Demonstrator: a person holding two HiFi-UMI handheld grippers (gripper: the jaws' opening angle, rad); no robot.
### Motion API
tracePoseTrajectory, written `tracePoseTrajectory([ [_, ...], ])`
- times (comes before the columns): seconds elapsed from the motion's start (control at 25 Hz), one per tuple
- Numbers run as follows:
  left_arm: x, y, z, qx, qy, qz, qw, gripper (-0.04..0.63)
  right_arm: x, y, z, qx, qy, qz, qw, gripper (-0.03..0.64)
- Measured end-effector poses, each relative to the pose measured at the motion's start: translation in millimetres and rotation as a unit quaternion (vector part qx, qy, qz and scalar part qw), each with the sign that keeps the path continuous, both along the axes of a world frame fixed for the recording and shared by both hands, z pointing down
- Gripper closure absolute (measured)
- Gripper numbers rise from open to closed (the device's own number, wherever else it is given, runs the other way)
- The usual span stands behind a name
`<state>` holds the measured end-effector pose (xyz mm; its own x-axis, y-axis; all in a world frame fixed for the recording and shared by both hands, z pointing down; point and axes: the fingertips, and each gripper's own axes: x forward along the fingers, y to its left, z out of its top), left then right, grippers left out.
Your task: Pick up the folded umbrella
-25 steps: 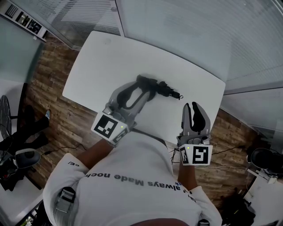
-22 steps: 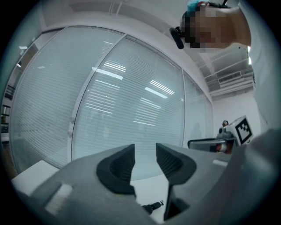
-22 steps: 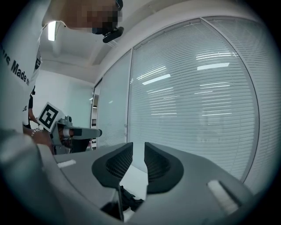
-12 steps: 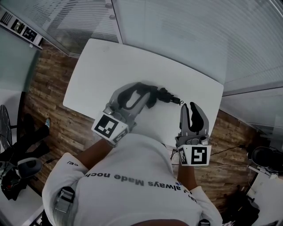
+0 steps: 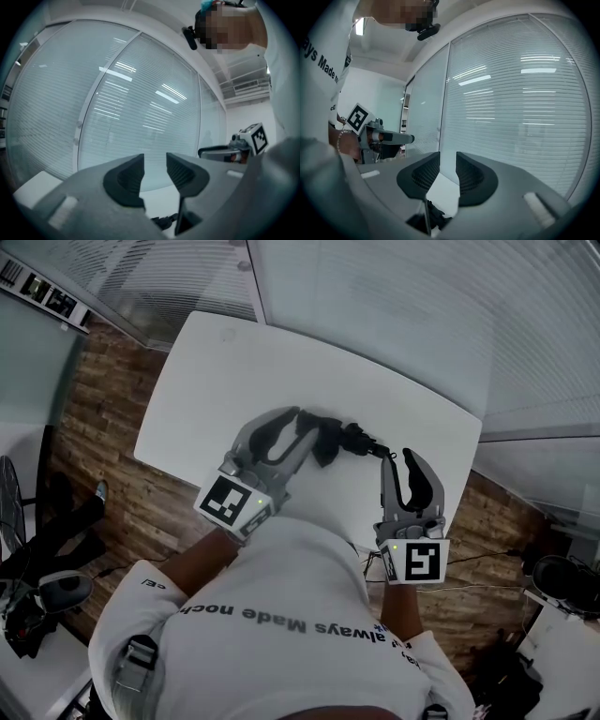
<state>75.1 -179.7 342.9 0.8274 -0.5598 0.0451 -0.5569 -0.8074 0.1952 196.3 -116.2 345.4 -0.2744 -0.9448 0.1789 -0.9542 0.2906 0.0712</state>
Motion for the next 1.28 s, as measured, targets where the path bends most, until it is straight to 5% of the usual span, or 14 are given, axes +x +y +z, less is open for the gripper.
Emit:
tracePoseTrajectory([
  [0.56, -20.2, -12.4, 31.0, -0.024, -0.013, -0.019, 0.9995, 0.446, -29.4, -33.2, 70.0, -0.065, 0.077, -0.084, 0.991, 0.457],
  [1.28, -48.5, -16.3, 43.0, -0.032, -0.026, -0.038, 0.9984, 0.448, -75.2, -53.4, 188.6, -0.179, 0.258, -0.214, 0.925, 0.39],
])
